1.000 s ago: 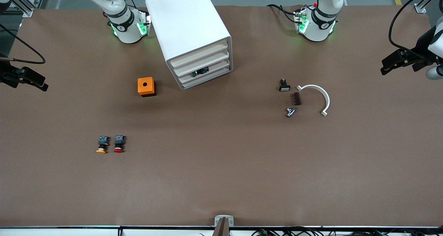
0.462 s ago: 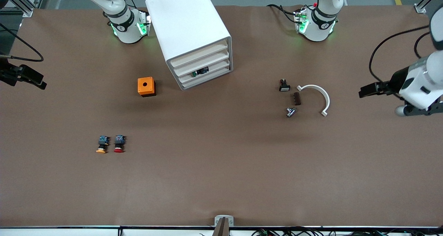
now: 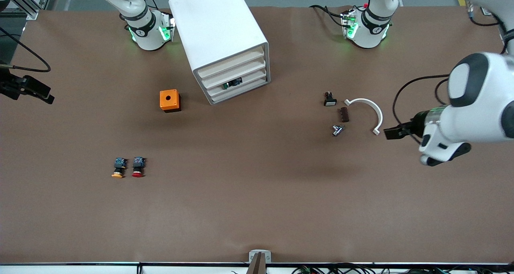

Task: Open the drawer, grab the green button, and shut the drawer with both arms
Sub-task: 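Reach the left gripper toward the cabinet drawer handle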

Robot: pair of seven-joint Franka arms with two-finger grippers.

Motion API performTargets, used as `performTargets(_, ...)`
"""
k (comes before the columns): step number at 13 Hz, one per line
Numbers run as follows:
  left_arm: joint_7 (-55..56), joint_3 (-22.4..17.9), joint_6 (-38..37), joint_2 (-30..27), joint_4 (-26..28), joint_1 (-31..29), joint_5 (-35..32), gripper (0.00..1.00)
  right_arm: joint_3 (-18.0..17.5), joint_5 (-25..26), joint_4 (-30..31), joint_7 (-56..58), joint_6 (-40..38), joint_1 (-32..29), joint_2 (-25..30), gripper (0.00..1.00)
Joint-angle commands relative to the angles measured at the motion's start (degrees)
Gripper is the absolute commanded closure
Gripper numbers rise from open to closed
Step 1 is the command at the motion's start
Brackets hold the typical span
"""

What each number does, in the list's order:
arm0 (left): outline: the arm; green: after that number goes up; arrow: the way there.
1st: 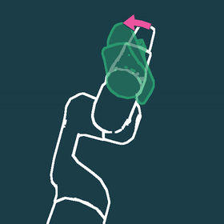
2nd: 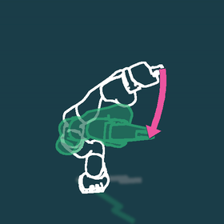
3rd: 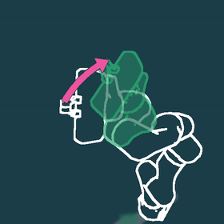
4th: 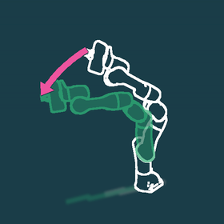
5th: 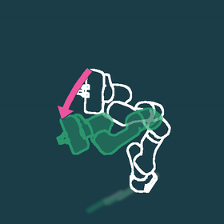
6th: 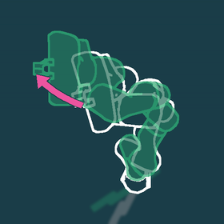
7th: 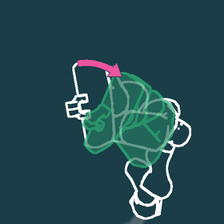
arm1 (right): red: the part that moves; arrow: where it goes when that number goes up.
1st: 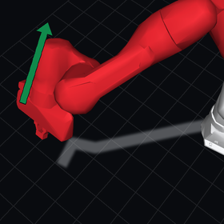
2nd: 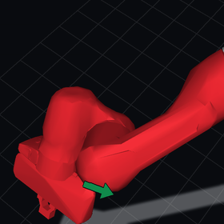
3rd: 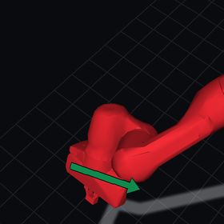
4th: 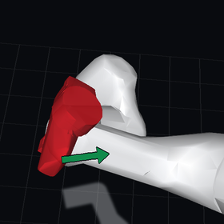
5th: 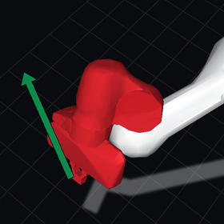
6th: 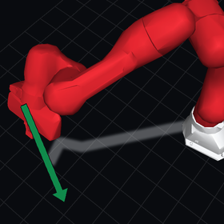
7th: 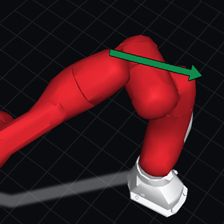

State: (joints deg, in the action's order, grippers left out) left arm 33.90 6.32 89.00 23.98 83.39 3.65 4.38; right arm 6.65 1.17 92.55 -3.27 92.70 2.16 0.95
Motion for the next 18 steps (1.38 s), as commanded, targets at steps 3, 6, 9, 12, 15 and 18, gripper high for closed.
performTargets(3, 21.1, -0.1, 0.7, 6.9, -2.3, 4.7, 5.0, 0.00, -0.3, -0.1, 0.8, -0.3, -0.5, -0.7, 1.1, 0.00)
performTargets(6, 32.8, -0.1, 1.9, 10.2, -2.3, 8.3, 6.5, 0.00, -0.3, -0.2, 1.0, -0.4, -0.8, -0.8, 1.1, 0.00)
performTargets(9, 45.9, -0.1, 1.9, 13.5, -2.2, 12.0, 9.6, 0.01, -0.3, -0.9, 1.2, -0.5, -0.7, -0.8, 0.9, 0.00)
performTargets(12, 51.2, -0.1, 1.9, 16.0, -1.7, 15.1, 16.9, 0.07, -0.6, -1.1, 1.4, -3.7, -0.5, -0.7, 0.6, 0.00)
performTargets(15, 63.7, -0.1, 1.9, 19.8, -1.8, 18.9, 23.5, 0.07, -1.1, -2.7, 1.4, -9.8, -0.9, -0.6, 0.1, 0.00)
performTargets(18, 74.3, -0.3, 3.8, 22.2, -2.0, 25.2, 26.4, 0.07, -1.6, -5.6, 1.4, -18.5, -2.2, -0.8, -0.2, 0.00)
